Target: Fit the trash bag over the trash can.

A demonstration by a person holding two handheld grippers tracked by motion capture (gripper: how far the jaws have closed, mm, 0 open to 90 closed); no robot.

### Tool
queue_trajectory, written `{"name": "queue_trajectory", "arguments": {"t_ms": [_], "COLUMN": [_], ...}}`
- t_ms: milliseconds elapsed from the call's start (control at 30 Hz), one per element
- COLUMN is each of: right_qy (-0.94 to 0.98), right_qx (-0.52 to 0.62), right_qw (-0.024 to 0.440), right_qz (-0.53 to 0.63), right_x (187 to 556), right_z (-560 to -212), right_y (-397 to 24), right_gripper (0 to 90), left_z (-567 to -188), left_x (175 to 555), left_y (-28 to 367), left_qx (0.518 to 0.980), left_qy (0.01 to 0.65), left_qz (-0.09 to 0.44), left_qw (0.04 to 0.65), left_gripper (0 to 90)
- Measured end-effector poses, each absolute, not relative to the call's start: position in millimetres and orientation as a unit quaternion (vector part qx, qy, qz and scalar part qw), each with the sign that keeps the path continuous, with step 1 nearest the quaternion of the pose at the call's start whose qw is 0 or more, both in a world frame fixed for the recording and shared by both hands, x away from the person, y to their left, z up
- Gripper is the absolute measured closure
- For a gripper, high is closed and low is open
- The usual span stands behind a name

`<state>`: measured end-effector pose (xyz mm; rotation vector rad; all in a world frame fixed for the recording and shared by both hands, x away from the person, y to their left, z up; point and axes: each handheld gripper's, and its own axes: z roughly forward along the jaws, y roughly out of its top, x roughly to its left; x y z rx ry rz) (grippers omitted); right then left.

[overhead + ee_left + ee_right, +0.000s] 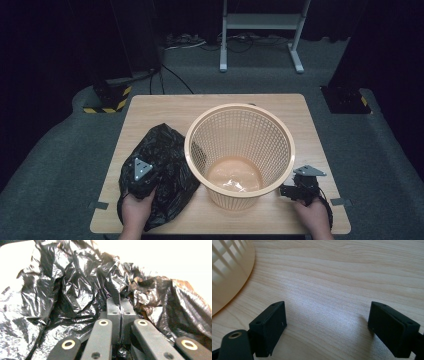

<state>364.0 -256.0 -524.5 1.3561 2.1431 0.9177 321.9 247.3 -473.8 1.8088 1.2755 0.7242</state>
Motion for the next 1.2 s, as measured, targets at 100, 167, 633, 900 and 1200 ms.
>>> {"name": "queue_trajectory", "arguments": {"t_ms": [100, 167, 633, 900, 1200], "right_qy": [0.775, 0.775, 0.774, 0.774, 0.774], "right_qx": [0.490, 0.490, 0.492, 0.492, 0.492], "right_qw": [0.221, 0.221, 0.221, 0.221, 0.221], "right_qz": [0.332, 0.332, 0.331, 0.331, 0.331], "right_x": [364, 364, 364, 364, 364], "right_z": [-525, -525, -525, -525, -525], "right_y": [-256, -256, -256, -256, -256], "right_gripper": [14.6, 14.6, 14.6, 14.6, 14.6], "left_z": [-466, -460, -412, -383, -363], "left_x": [317, 313, 285, 270, 257], "left_y": [250, 253, 271, 278, 278], "left_qx": [0.702, 0.690, 0.628, 0.596, 0.576], "left_qy": [0.498, 0.496, 0.472, 0.452, 0.433], "left_qz": [0.299, 0.310, 0.372, 0.405, 0.427], "left_qw": [0.411, 0.427, 0.495, 0.526, 0.546], "left_gripper": [88.5, 88.5, 88.1, 87.8, 87.5]}}
